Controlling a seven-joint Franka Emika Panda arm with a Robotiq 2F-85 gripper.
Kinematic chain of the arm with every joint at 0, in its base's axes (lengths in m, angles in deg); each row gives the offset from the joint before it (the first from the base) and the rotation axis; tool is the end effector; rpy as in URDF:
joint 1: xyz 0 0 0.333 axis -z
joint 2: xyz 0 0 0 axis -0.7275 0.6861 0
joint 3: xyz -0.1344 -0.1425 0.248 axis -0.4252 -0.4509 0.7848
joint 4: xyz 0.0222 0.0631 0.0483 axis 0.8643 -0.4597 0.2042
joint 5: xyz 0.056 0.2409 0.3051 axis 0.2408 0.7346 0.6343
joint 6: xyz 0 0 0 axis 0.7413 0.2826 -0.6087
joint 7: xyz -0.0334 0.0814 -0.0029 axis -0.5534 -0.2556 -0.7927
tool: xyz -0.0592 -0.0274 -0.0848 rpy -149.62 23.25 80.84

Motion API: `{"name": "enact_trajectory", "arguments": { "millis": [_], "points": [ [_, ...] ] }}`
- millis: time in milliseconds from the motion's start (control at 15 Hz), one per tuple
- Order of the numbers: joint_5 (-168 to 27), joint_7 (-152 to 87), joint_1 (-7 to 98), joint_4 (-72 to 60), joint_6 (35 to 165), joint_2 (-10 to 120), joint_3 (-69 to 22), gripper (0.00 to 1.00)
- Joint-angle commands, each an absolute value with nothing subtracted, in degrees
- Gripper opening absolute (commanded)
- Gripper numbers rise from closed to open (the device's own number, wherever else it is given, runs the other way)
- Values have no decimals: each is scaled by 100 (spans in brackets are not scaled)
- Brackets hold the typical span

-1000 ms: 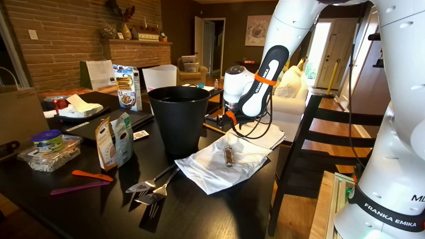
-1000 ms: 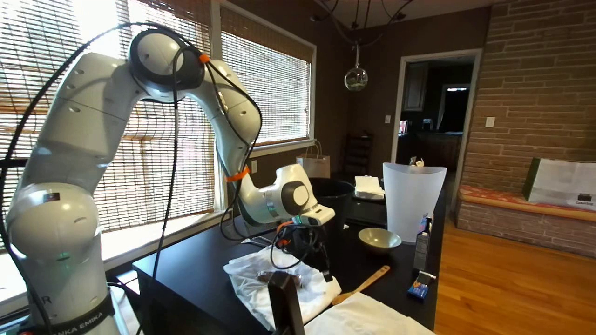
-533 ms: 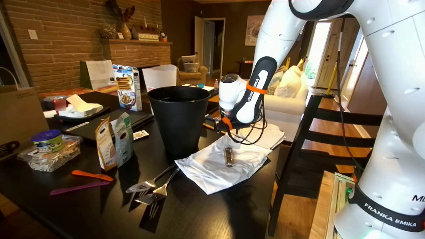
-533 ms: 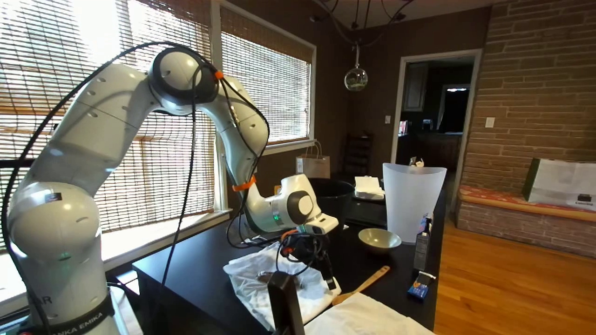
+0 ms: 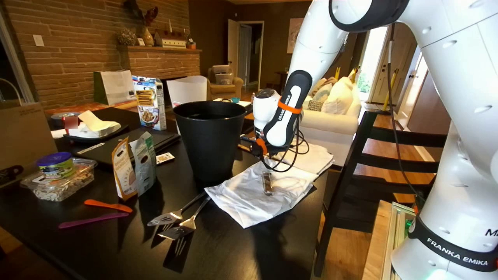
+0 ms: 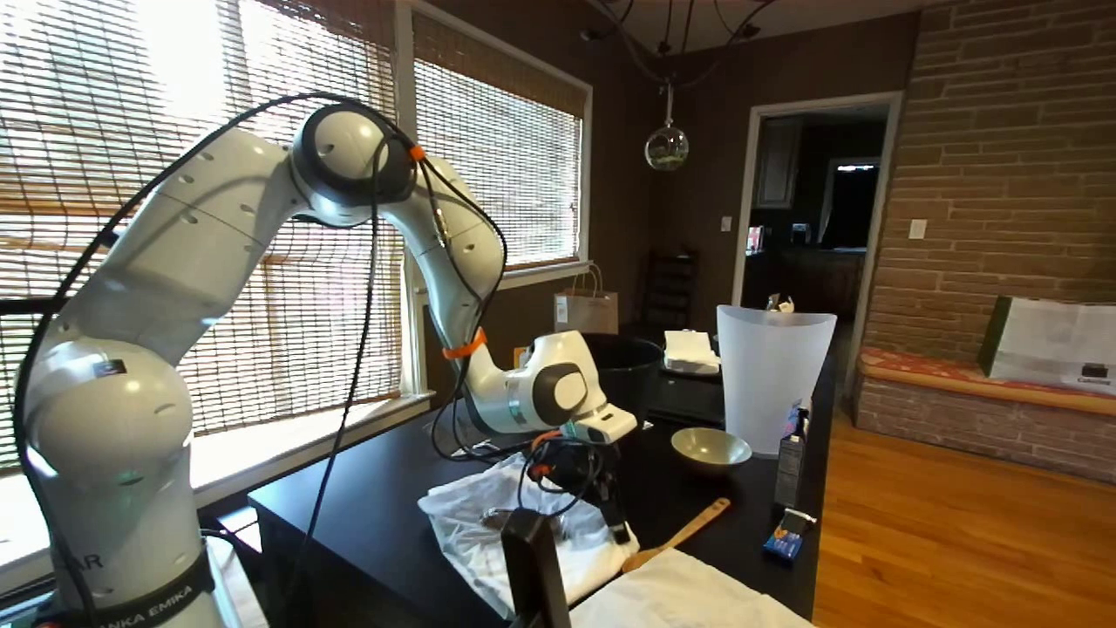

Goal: Put the chocolate on the white cloth then fold it

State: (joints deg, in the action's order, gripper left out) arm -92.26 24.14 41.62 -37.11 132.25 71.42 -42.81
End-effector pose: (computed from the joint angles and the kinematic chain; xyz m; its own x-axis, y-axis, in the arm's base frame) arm 0.5549 -0.1610 0.1622 0.5992 -0.7099 0.3700 -0.7868 -0.6077 0.1083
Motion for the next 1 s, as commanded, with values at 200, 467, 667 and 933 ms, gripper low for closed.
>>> {"name": "enact_trajectory", "arguments": {
  "millis": [200, 467, 667, 933],
  "points": [
    [-8588, 1917, 3918, -3765, 13062, 6900, -4575, 0],
    [-8484, 1617, 3988, -3977, 12905, 6433, -4589, 1],
    [-8420, 1423, 4044, -4193, 12769, 6009, -4521, 1],
    [-8242, 999, 4254, -4500, 12468, 5433, -4125, 1]
  ]
}}
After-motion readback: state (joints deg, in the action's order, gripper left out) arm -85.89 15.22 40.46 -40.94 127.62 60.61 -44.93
